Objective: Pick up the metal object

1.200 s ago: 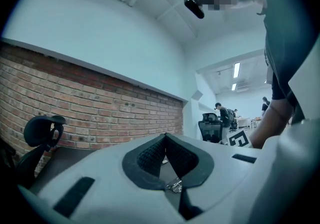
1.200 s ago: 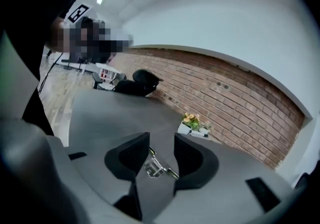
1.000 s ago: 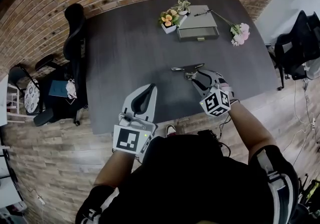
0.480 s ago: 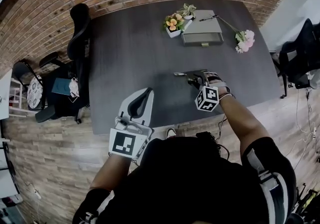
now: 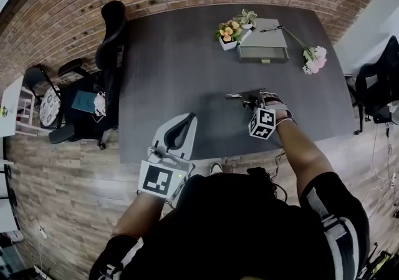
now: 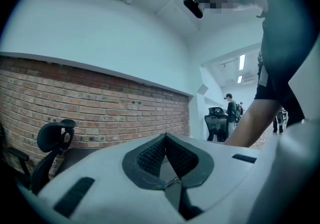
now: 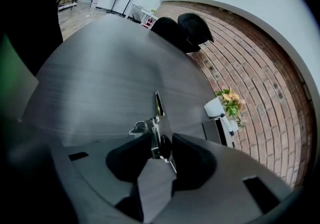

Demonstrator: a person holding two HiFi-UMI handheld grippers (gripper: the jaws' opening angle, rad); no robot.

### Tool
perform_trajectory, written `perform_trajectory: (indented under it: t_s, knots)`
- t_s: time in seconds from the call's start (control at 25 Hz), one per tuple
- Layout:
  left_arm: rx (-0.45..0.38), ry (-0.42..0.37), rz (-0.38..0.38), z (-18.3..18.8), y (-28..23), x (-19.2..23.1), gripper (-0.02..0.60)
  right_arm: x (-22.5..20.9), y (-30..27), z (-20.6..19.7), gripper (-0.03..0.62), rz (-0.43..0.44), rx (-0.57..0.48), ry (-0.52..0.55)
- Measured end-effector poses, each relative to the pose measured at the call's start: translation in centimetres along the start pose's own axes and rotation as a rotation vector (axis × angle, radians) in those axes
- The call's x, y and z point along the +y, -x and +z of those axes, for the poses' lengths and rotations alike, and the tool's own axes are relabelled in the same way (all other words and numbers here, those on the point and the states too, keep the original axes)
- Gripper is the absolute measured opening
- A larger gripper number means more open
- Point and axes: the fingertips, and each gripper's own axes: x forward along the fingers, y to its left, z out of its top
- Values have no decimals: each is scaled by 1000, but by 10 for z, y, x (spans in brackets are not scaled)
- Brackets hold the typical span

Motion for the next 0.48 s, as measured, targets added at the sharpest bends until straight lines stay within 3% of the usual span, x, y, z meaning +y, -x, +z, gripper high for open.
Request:
perform_trajectory:
  t_s: [0.16,0.32,0.48]
  knots:
    - [73,-1,1,-11,6,2,9,-3,-1,1,112,-13,11,15]
    - [47,7,-3,-9,7,1,9,-4,4,3,105,-24,2,3]
    - [75,11,-19,-16,8,-1,9,-12,15,7,103,-53,-20,-55]
